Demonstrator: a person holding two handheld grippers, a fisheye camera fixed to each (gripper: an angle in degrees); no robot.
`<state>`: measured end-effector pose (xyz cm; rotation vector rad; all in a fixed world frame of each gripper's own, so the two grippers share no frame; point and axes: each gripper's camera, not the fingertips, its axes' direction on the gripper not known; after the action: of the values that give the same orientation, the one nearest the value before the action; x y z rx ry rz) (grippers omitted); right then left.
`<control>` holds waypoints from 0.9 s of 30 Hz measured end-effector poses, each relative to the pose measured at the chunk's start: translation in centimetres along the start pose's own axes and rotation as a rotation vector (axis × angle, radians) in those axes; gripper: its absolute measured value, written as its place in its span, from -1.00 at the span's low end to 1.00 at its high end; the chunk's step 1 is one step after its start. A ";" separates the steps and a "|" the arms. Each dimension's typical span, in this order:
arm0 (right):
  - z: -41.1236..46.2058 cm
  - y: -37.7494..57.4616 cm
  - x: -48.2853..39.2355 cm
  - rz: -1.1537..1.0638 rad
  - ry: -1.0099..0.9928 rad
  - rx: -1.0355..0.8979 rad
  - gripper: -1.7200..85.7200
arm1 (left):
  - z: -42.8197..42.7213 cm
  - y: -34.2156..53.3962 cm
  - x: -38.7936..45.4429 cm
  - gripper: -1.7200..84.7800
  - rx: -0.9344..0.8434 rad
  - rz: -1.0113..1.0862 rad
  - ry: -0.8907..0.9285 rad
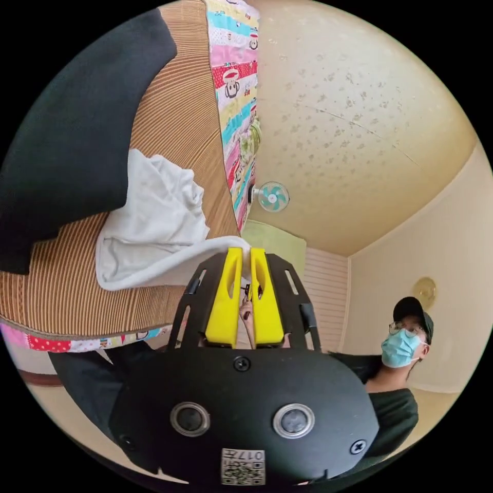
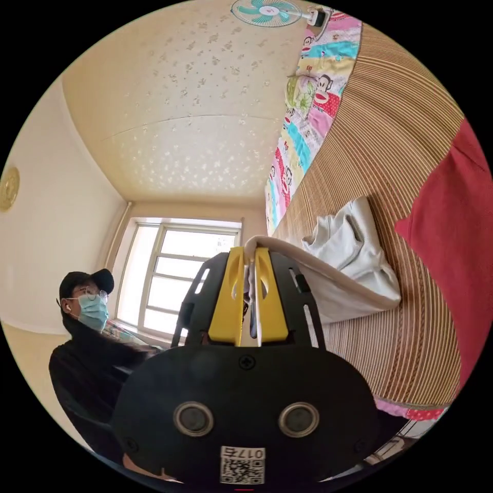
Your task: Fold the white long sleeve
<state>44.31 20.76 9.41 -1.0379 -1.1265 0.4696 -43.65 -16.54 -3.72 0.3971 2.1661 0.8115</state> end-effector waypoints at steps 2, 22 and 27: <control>4.0 -4.7 0.7 0.017 0.085 -0.015 -0.90 | 1.4 -4.1 0.2 -0.79 0.104 -0.008 -0.062; 30.4 5.5 8.3 -0.588 1.147 -0.677 -0.95 | 9.9 10.0 -12.8 -0.69 0.572 -0.291 -0.435; 25.7 6.3 6.2 -0.520 1.135 -0.625 -0.95 | 11.3 8.6 -11.4 -0.82 0.576 -0.170 -0.244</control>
<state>24.78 39.66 8.63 -1.2096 -0.4321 -0.8722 -27.49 -11.17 2.73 0.5552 2.1340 0.0262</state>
